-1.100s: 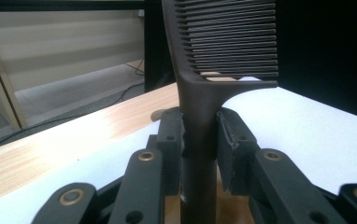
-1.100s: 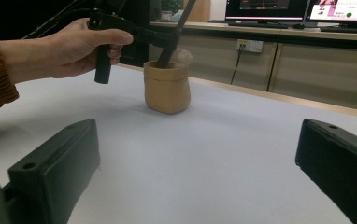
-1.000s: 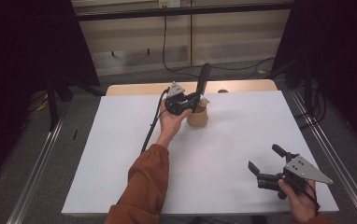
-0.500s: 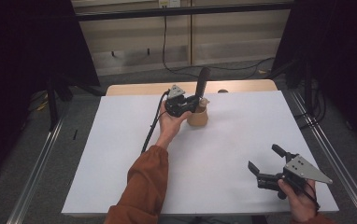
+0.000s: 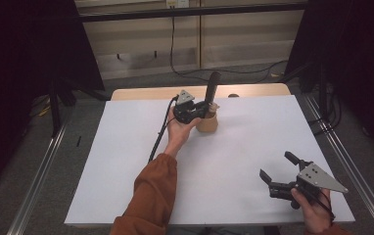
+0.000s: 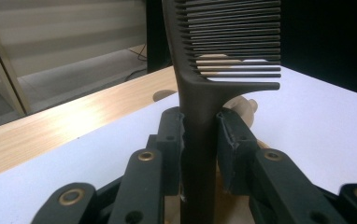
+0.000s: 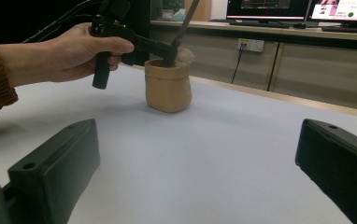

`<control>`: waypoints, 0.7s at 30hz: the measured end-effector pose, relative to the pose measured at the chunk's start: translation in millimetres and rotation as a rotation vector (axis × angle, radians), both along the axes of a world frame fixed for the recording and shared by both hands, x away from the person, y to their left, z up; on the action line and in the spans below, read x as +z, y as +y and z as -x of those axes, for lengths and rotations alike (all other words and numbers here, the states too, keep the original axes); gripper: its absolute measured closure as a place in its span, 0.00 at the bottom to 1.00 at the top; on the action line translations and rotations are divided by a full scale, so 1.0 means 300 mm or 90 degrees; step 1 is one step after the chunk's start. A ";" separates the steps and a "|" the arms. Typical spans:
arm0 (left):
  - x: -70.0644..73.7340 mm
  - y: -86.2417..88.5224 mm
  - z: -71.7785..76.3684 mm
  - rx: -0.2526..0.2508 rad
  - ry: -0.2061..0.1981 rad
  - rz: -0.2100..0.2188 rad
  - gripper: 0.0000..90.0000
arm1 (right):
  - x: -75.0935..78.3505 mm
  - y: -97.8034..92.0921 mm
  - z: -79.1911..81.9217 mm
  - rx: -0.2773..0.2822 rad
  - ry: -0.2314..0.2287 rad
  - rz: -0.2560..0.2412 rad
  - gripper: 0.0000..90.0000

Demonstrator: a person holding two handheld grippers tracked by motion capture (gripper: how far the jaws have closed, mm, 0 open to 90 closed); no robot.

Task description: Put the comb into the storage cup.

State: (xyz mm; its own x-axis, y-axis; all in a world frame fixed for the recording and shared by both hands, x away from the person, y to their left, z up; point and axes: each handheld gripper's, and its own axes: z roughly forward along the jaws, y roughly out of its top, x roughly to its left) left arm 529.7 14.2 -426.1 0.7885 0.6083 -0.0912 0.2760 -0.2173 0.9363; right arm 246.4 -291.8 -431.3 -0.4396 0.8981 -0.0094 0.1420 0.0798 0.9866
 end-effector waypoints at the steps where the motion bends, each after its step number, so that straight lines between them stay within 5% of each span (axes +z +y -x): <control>1: 0.000 -0.001 0.000 0.000 0.001 -0.001 0.81 | 0.000 0.000 0.000 0.001 0.000 -0.001 0.00; 21: 0.006 0.003 -0.008 -0.003 0.002 -0.008 0.76 | -0.001 0.001 -0.002 0.000 0.000 0.002 0.00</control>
